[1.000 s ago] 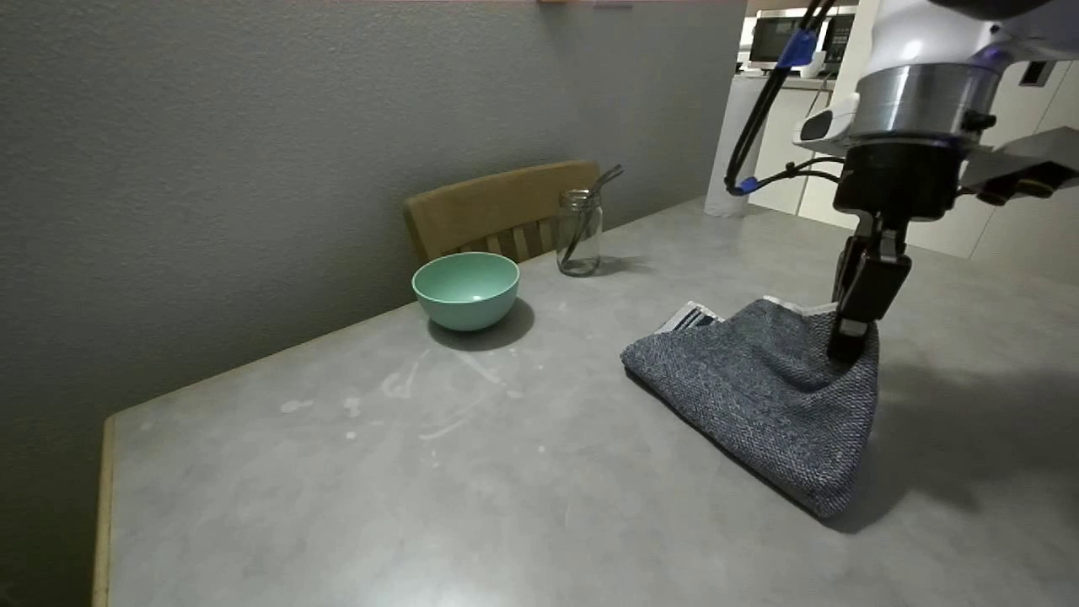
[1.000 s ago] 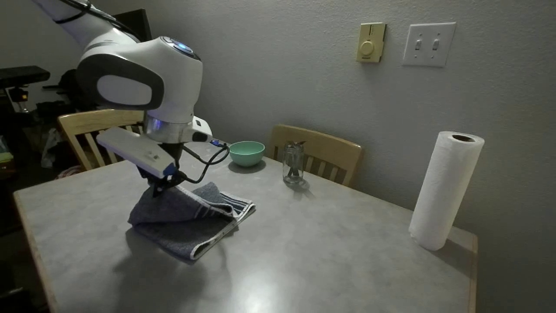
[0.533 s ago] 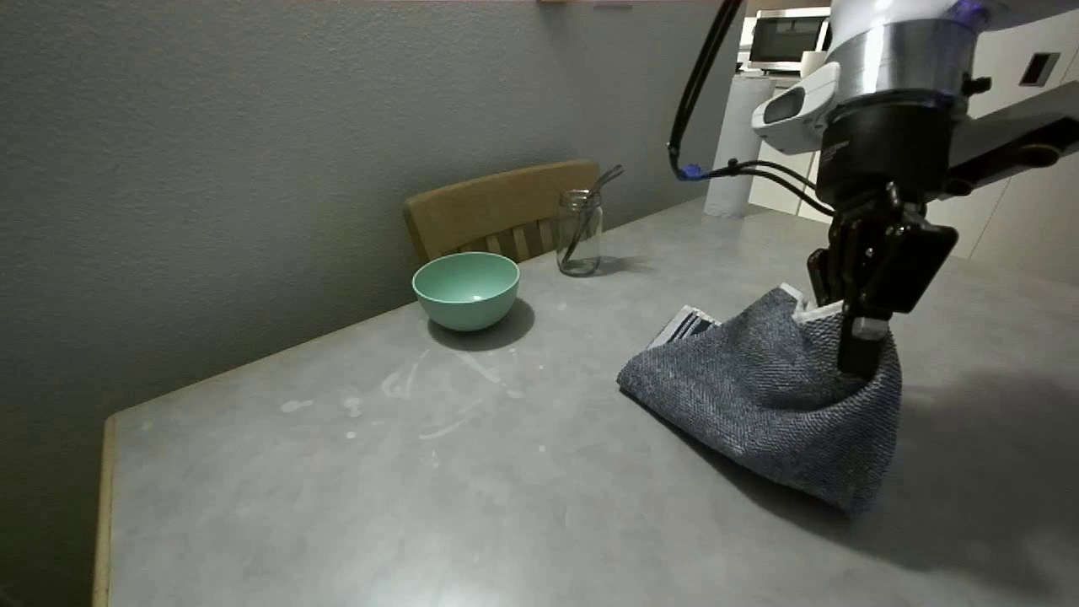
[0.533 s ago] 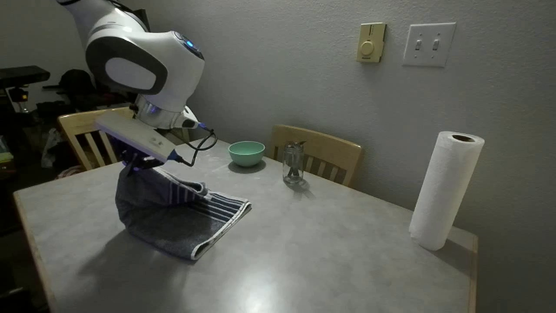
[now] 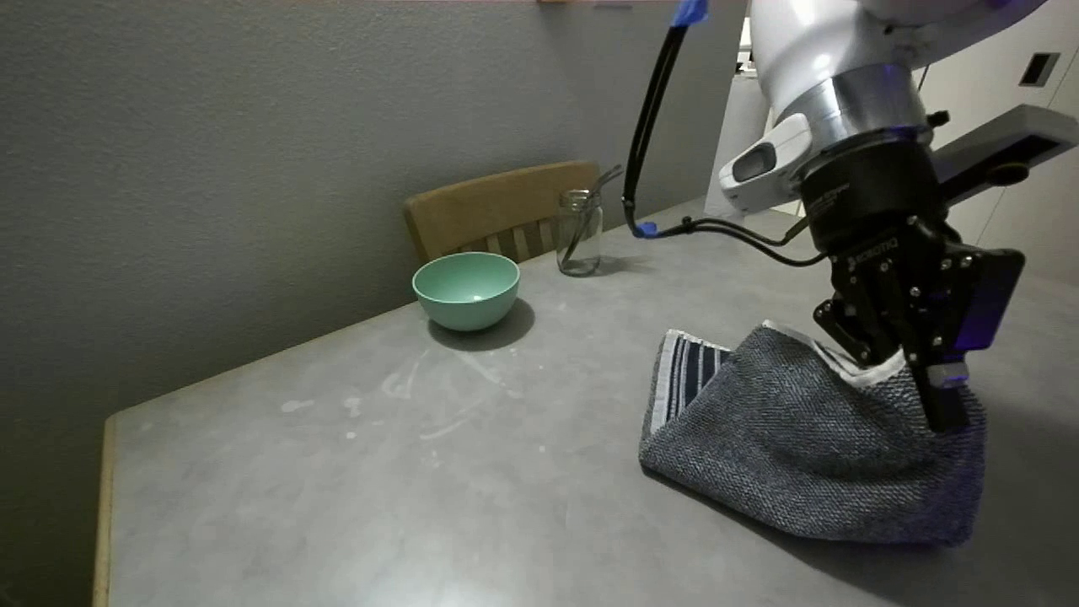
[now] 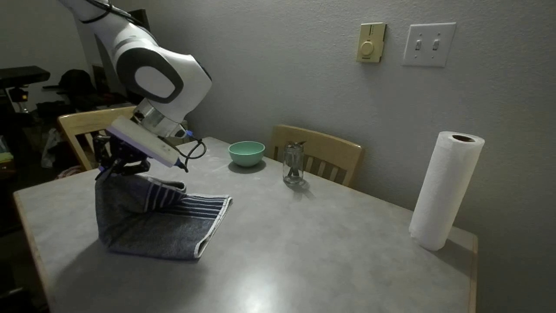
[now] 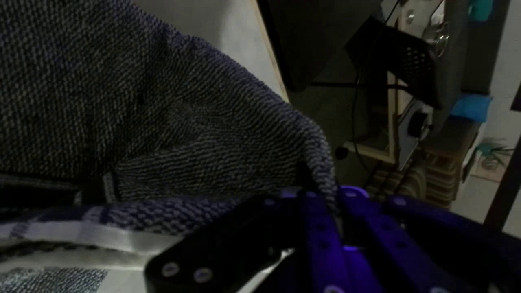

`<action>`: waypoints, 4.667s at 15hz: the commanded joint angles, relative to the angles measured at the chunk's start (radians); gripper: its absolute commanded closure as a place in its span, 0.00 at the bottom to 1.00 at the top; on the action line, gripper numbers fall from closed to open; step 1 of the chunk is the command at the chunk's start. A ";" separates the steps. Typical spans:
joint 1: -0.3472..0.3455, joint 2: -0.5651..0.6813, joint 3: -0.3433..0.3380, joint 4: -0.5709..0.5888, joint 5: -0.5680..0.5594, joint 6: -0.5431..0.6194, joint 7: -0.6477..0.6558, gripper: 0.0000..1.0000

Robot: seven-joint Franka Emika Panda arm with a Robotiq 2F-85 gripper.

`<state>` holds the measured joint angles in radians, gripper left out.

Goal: Unfold the grey towel on the table.

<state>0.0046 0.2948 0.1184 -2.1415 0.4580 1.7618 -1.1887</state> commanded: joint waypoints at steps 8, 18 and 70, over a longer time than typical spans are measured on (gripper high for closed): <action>0.008 0.239 0.017 0.246 -0.080 -0.272 0.022 0.99; 0.006 0.088 0.012 0.155 0.244 -0.054 0.395 0.99; -0.153 -0.023 -0.074 -0.100 0.297 0.269 0.438 0.00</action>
<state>-0.0900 0.3499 0.0633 -2.1385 0.6520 1.9826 -0.6849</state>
